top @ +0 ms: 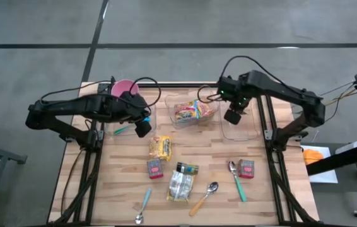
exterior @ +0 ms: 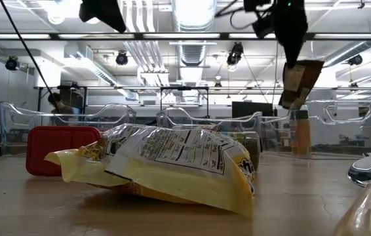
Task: Pick & Place Food Item
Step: Put the orange seasoning pack into the right transparent bin
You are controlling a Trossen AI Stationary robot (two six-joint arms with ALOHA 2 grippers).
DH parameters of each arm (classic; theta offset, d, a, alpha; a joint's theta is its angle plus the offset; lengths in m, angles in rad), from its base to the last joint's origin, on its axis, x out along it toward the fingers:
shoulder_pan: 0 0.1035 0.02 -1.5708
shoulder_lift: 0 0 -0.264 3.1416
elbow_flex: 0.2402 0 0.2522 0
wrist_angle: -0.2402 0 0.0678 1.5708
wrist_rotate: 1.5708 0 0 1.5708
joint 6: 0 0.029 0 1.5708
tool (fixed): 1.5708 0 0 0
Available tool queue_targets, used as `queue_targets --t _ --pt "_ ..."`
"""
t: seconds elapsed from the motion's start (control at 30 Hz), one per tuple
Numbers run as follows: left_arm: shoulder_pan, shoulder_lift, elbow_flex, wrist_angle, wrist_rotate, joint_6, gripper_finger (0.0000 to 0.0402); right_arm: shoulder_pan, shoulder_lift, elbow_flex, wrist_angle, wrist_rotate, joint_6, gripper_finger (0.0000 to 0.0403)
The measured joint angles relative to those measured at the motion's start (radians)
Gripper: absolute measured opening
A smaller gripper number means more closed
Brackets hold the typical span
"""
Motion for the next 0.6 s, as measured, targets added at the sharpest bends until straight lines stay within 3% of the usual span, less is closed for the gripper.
queue_targets --t 0.4,0.6 --pt "0.0 -0.001 -0.023 0.053 0.0 -0.017 0.004 -0.065 0.183 0.0 0.0 -0.022 -0.148 0.0007" --pt "-0.003 -0.03 -0.025 0.215 0.001 0.006 0.004 -0.064 0.269 0.005 0.0 0.009 -0.201 0.0007"
